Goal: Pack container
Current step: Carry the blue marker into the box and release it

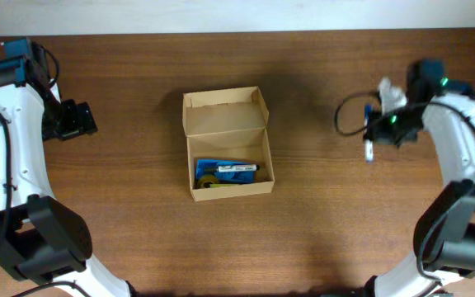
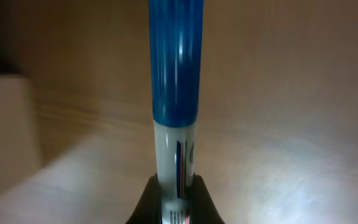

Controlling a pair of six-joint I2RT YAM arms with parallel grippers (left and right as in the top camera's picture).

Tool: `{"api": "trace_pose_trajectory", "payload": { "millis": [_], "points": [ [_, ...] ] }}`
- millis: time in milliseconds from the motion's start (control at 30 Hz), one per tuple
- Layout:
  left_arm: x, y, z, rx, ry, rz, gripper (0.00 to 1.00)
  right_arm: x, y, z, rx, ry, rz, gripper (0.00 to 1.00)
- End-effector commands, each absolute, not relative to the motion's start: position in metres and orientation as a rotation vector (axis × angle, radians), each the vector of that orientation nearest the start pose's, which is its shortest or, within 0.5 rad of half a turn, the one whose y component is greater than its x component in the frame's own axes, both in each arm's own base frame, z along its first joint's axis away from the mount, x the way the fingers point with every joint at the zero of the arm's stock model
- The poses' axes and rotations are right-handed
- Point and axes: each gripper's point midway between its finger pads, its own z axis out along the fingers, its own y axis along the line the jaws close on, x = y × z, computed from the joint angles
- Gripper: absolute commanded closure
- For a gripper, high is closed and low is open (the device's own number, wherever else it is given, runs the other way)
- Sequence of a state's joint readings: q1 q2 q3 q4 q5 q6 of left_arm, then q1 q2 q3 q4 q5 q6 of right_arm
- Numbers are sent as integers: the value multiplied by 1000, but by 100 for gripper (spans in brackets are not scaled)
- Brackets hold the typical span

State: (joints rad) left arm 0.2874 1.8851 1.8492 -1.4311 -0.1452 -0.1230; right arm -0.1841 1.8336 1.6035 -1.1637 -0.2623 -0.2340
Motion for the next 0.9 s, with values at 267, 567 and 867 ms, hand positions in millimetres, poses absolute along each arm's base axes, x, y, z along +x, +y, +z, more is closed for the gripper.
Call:
{"api": "trace_pose_trajectory", "payload": {
  "millis": [267,567,867],
  "points": [
    [350,130,177,-609,2972,232,0,378,158,273,-1335,2256,235,96],
    [350,130,177,-609,2971,232,0,330,266,215,-1920,2047,121,96],
    [350,130,177,-609,2972,232,0,329,282,141,-2186,2030,147,96]
  ]
}}
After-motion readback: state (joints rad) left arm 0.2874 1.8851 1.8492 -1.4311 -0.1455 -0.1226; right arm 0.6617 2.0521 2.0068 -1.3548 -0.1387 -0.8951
